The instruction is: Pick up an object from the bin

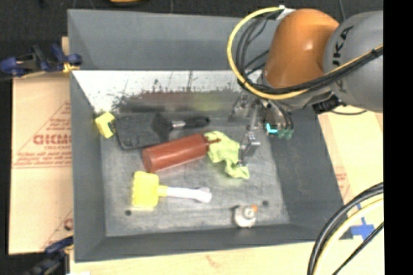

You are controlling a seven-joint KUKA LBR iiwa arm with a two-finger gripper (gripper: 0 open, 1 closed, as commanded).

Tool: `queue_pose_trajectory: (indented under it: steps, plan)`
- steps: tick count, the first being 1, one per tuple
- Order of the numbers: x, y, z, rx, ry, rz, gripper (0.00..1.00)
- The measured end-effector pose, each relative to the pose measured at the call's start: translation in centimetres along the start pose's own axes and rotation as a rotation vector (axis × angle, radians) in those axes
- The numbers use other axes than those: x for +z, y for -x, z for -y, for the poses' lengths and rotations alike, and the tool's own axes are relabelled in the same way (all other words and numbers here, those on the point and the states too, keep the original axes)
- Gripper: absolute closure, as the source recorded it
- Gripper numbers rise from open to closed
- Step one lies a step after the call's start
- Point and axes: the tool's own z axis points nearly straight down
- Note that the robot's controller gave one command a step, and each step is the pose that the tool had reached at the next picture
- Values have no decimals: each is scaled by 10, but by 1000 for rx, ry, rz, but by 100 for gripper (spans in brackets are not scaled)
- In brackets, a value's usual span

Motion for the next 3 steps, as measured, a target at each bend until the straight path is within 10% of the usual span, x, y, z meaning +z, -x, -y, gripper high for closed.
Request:
queue_pose_trajectory:
  steps: [1, 3]
  plan:
    - [-4, 2, 0, -1, -1, 7, 0]
    - [106, -11, 9, 154, 2, 7, 0]
